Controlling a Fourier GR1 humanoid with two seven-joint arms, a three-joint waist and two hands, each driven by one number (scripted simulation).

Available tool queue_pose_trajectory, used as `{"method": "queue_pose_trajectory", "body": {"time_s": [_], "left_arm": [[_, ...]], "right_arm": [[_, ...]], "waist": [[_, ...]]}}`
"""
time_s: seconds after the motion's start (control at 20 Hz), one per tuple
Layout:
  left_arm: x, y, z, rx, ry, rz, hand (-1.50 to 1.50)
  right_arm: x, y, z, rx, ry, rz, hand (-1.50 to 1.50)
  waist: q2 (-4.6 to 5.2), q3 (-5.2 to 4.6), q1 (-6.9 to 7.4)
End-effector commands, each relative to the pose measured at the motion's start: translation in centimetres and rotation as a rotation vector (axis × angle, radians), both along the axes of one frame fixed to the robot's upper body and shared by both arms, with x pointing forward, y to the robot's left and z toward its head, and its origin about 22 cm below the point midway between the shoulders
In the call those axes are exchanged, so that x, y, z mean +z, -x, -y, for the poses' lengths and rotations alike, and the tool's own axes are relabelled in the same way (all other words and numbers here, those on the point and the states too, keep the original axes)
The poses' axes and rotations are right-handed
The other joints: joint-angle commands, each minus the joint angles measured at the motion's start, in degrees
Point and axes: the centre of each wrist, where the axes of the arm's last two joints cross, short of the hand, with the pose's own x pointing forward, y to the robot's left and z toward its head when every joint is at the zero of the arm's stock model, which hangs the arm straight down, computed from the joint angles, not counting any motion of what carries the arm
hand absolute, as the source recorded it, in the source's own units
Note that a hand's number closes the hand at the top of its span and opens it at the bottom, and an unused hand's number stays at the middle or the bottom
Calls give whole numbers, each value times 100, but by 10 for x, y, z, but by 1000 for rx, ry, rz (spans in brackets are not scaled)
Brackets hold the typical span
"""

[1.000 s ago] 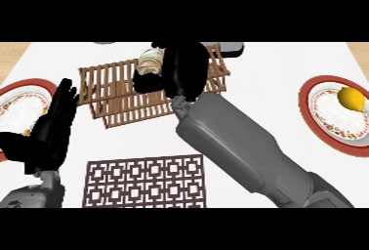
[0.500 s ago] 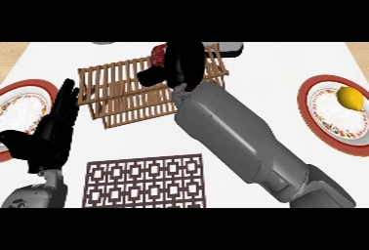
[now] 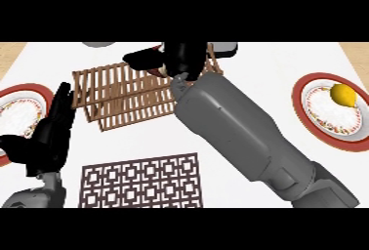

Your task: Pick the cupcake from the placemat and place it in the tiered shelf

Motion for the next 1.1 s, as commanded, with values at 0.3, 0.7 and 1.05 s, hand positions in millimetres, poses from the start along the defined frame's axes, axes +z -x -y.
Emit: {"method": "queue_pose_trajectory", "body": {"time_s": [0.3, 0.7, 1.05], "left_arm": [[9, 10, -19, 34, 0, -13, 0], [-2, 20, -19, 40, -4, -23, 0], [7, 9, -18, 21, -5, 9, 0]], "right_arm": [[32, 8, 65, -187, -158, -55, -150], [25, 70, 168, -190, -154, -72, -150], [48, 118, 240, -134, -131, -33, -150]], "waist": [[-92, 3, -238], [-58, 5, -234], [-16, 5, -151]]}}
